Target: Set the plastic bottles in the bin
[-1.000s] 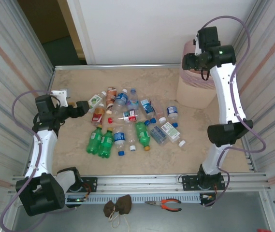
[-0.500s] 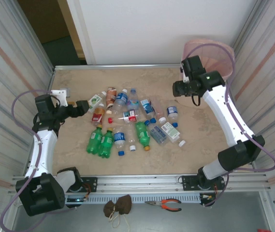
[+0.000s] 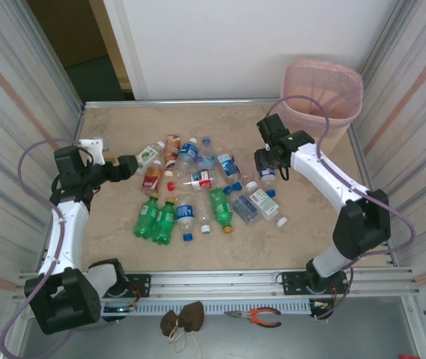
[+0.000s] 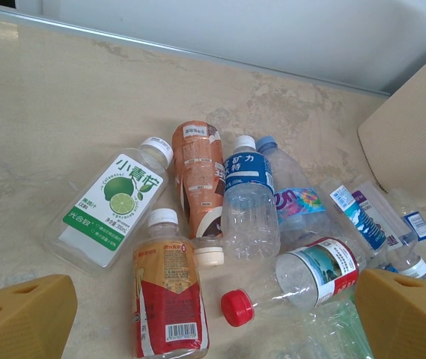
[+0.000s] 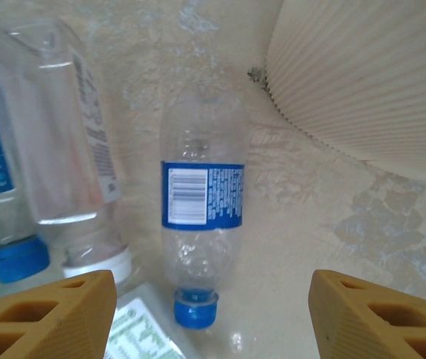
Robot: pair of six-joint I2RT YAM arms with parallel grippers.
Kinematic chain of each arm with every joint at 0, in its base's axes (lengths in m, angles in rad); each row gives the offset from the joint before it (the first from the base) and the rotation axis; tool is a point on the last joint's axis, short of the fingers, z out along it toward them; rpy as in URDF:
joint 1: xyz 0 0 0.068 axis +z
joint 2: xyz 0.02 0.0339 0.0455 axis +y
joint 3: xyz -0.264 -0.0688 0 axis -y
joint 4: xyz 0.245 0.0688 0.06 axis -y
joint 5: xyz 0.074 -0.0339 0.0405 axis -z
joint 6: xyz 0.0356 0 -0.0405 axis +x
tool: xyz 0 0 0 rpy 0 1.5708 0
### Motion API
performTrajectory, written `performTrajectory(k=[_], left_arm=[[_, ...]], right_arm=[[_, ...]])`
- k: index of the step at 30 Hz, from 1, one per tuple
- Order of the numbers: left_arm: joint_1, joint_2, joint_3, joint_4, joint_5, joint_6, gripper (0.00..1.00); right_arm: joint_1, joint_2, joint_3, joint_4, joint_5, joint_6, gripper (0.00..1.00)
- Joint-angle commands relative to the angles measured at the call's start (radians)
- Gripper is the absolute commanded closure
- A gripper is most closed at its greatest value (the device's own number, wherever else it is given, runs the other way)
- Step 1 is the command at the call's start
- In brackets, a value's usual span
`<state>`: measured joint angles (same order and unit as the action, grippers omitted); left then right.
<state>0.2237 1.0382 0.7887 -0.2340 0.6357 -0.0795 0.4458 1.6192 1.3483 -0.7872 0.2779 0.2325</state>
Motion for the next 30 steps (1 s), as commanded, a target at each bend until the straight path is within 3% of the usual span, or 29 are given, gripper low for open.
performTrajectory(k=[1, 15, 30], left_arm=[[0.012, -0.007, 0.004, 0.005, 0.006, 0.005, 0.04], [0.012, -0.003, 0.004, 0.004, 0.004, 0.009, 0.04], [0.012, -0.001, 0.005, 0.003, -0.001, 0.015, 0.04]], right_arm=[[0.004, 0.06, -0.006, 0.064, 0.047, 0.021, 0.31], [-0.042, 0.244, 0.029, 0.13, -0.003, 0.041, 0.31], [-0.065, 0.33, 0.005, 0.169, -0.083, 0.053, 0.33]])
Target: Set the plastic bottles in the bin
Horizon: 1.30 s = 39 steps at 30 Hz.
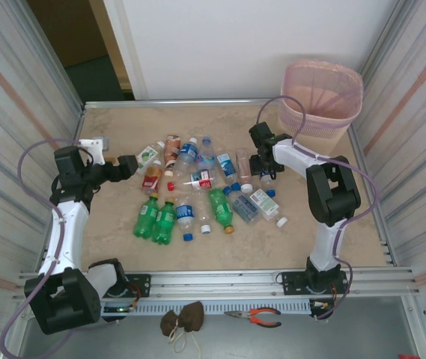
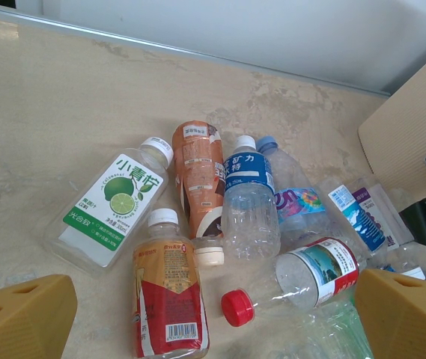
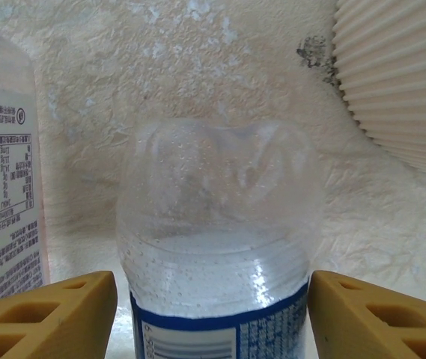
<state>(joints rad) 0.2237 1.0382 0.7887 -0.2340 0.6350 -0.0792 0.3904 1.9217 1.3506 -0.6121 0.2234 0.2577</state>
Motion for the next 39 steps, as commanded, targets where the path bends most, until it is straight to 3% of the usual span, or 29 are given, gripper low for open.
performTrajectory(k=[1, 17, 23, 39], left_arm=[[0.012, -0.002, 0.004, 0.003, 0.0, 0.014, 0.04], [0.012, -0.001, 0.004, 0.003, 0.003, 0.012, 0.04], [0.012, -0.006, 0.004, 0.002, 0.003, 0.013, 0.04], [0.012, -0.02, 0.003, 0.004, 0.005, 0.01, 0.04]], right_arm=[[-0.01, 0.031, -0.001, -0.004, -0.031, 0.028, 0.34], [-0.016, 0.054, -0.029, 0.006, -0.036, 0.025, 0.34], [-0.011, 0.046, -0.026, 0.0, -0.023, 0.02, 0.4], [0.063, -0.155, 0.078, -0.171, 0.09, -0.025, 0.41]])
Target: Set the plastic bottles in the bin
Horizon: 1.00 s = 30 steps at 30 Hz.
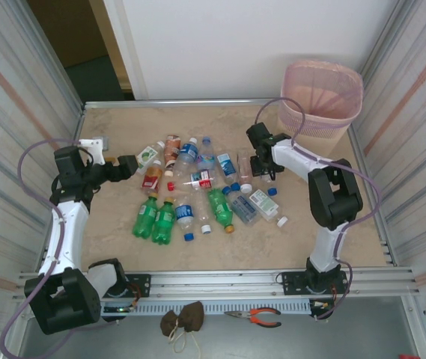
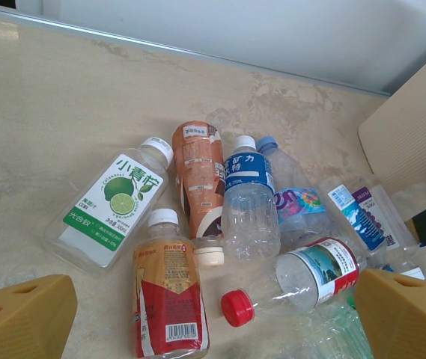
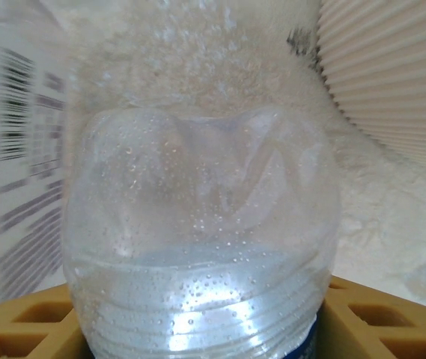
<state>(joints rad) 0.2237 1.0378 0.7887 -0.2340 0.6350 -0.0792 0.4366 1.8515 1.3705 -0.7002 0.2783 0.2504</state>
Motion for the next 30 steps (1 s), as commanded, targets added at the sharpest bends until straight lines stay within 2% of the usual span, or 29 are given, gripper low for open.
performTrajectory(k=[1, 13, 16, 22, 30], left_arm=[[0.012, -0.021, 0.001, 0.004, 0.005, 0.009, 0.04], [0.012, -0.021, 0.0, 0.01, 0.006, 0.008, 0.04], [0.012, -0.027, -0.002, 0.028, 0.035, 0.002, 0.04], [0.012, -0.054, -0.022, 0.068, 0.048, -0.007, 0.04], [0.012, -0.059, -0.027, 0.072, 0.042, -0.006, 0.04]], right_arm=[[0.022, -0.101, 0.068, -0.097, 0.032, -0.02, 0.41], [0.021, -0.315, 0.243, -0.184, -0.041, -0.037, 0.4], [0.004, -0.342, 0.312, -0.195, -0.058, -0.058, 0.39], [-0.082, -0.365, 0.449, -0.186, -0.133, -0.071, 0.39], [-0.272, -0.323, 0.628, -0.116, -0.275, -0.027, 0.42]])
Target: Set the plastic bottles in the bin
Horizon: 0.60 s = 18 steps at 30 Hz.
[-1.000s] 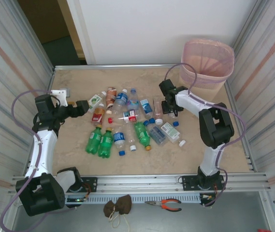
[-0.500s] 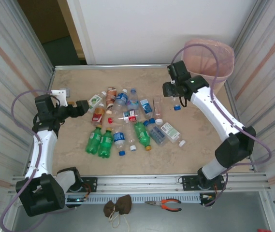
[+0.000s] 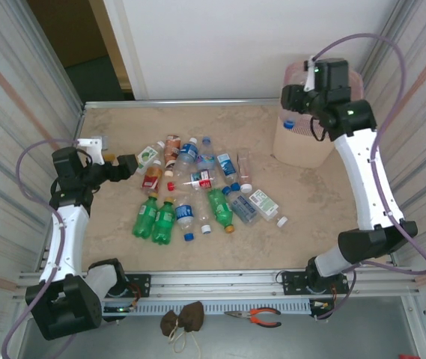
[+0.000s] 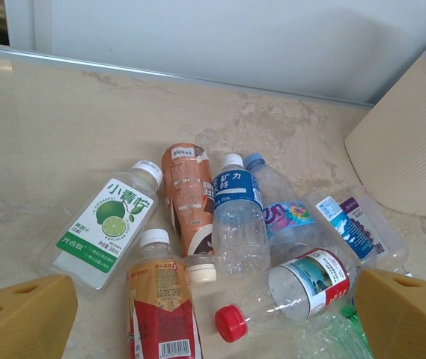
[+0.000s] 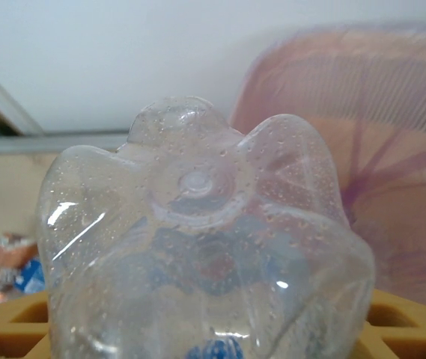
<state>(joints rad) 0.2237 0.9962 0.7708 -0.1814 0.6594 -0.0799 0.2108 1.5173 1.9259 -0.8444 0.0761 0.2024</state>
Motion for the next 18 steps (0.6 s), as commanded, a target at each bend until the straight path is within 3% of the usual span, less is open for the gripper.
performTrajectory(k=[1, 9, 18], left_arm=[[0.012, -0.018, -0.01, 0.019, 0.016, -0.006, 0.04], [0.012, -0.015, -0.009, 0.017, 0.007, -0.002, 0.04], [0.012, -0.009, -0.007, 0.007, -0.005, 0.002, 0.04]], right_arm=[[-0.064, 0.022, 0.095, 0.028, -0.083, 0.024, 0.43], [-0.185, 0.099, 0.233, 0.043, -0.124, 0.04, 0.51], [-0.259, 0.288, 0.34, -0.055, -0.147, 0.035, 0.52]])
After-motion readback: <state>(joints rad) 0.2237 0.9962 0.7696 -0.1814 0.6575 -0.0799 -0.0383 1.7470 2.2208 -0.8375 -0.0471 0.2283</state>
